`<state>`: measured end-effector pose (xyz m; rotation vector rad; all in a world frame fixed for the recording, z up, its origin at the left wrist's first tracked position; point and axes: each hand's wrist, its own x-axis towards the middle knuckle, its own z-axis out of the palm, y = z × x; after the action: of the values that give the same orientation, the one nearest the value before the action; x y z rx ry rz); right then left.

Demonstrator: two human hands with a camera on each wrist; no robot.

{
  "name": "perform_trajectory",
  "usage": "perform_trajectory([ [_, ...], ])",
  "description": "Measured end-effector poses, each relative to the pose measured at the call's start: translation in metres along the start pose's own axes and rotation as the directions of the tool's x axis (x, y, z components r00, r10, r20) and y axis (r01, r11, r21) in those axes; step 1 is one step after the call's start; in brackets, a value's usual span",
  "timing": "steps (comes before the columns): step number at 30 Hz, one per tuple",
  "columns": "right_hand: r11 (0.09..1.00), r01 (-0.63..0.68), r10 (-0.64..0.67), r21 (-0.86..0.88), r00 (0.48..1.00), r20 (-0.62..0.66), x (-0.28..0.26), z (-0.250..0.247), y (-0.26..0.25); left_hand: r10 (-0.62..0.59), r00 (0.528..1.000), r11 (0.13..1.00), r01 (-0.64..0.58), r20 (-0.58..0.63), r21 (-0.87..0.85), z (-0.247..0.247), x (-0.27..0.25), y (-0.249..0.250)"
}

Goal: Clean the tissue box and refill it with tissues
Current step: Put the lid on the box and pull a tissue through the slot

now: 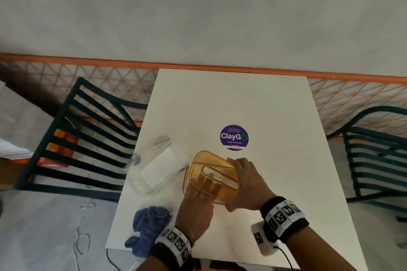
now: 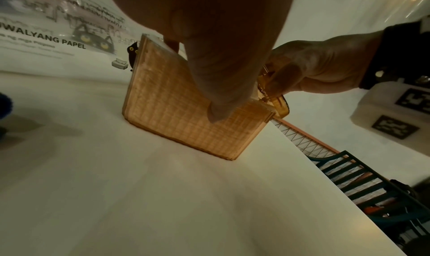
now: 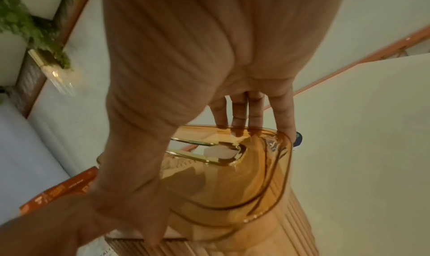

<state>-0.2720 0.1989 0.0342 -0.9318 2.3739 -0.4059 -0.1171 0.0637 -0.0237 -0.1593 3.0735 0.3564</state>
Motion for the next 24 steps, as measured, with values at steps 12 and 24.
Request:
perform_trajectory([
  [12,0.989,0.062,-0.057,-0.134,0.998,0.039,0.007,0.008,-0.020,-0.131,0.986,0.975,0.109,-0.103,-0.195,-0.012,-0.044,-0.067],
  [24,0.970,0.064,-0.044,-0.235,0.995,0.088,0.019,0.016,-0.029,-0.648,0.722,0.325,0.550,0.242,-0.770,-0.029,-0.019,-0.082],
])
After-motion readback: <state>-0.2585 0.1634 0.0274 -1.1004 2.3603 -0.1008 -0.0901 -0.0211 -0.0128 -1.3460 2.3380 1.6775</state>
